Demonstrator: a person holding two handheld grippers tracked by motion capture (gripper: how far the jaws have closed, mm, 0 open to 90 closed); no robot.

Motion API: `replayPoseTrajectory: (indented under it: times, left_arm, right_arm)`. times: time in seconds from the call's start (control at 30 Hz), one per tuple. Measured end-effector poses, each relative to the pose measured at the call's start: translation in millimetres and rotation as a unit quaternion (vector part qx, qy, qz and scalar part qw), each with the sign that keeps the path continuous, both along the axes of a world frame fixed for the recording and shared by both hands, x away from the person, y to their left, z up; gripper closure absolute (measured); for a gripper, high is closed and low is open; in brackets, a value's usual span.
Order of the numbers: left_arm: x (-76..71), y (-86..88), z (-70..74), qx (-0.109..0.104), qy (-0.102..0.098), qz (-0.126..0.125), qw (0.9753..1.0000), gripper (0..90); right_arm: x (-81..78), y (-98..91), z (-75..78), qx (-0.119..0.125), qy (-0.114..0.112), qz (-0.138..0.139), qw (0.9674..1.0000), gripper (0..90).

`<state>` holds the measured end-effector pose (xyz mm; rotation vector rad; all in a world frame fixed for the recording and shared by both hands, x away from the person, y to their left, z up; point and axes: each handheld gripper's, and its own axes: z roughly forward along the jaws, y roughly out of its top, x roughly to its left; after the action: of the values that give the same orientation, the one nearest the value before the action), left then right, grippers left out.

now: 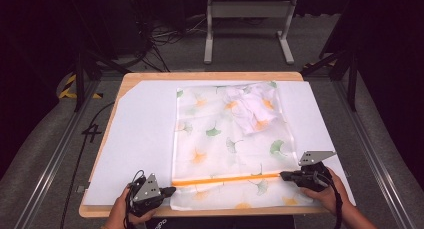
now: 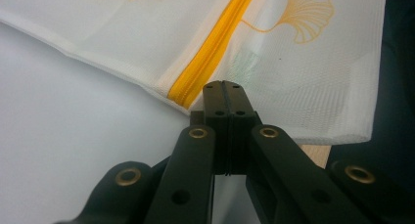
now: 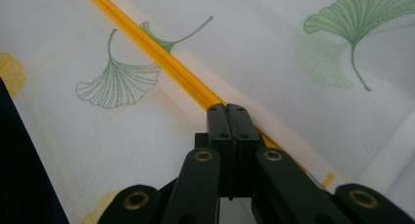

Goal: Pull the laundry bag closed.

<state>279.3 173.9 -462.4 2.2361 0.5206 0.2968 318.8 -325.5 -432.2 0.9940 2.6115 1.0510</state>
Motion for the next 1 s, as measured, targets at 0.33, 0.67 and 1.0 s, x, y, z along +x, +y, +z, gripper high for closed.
replayPoseTrajectory:
  times: [0.33,0.67,1.0]
  left_arm:
    - [0.2,0.1,0.0,-0.002,0.003,0.0,1.0,90.0]
    - [0.8,0.5,-0.1,-0.002,0.003,-0.002,1.0,90.0]
    - [1.8,0.9,0.3,-0.001,0.004,-0.006,1.0,90.0]
  right_arm:
    - [-2.2,-8.9,0.5,0.0,0.0,-0.01,0.9999,90.0]
    - [-5.4,-19.5,0.7,0.004,0.0,-0.024,0.9997,90.0]
    - [-8.2,-27.7,0.5,0.006,0.0,-0.036,0.9993,90.0]
